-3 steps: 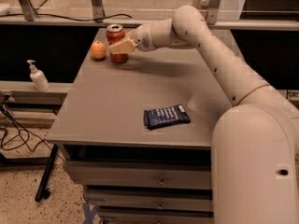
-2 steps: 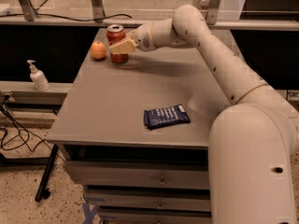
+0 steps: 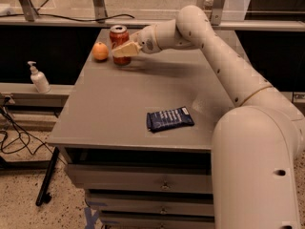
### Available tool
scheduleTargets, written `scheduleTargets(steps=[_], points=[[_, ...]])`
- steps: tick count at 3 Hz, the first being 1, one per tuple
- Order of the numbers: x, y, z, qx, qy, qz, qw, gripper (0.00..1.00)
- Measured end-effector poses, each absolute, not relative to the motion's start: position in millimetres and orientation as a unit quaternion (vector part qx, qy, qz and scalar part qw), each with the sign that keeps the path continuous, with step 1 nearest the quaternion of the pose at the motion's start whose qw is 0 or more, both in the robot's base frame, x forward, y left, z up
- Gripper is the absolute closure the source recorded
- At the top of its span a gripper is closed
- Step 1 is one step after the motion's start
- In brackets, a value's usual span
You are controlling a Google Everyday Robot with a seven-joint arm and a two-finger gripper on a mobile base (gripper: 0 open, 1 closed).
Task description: Move coke can near orange
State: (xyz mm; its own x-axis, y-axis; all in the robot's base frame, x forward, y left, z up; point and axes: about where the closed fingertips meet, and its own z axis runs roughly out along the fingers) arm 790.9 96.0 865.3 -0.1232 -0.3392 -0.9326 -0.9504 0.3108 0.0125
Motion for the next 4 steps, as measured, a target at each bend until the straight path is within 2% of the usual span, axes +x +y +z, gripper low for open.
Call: scheduleTargets(steps=[1, 2, 3, 4], points=[[790, 93, 863, -0.482, 0.672, 0.335, 0.451, 0.00], [790, 93, 863, -0.482, 0.672, 0.335, 0.451, 0.00], [784, 70, 874, -0.471, 0.671, 0.334, 0.465, 0.00], [763, 21, 906, -0.444, 0.664, 0.329, 0.503, 0.00]])
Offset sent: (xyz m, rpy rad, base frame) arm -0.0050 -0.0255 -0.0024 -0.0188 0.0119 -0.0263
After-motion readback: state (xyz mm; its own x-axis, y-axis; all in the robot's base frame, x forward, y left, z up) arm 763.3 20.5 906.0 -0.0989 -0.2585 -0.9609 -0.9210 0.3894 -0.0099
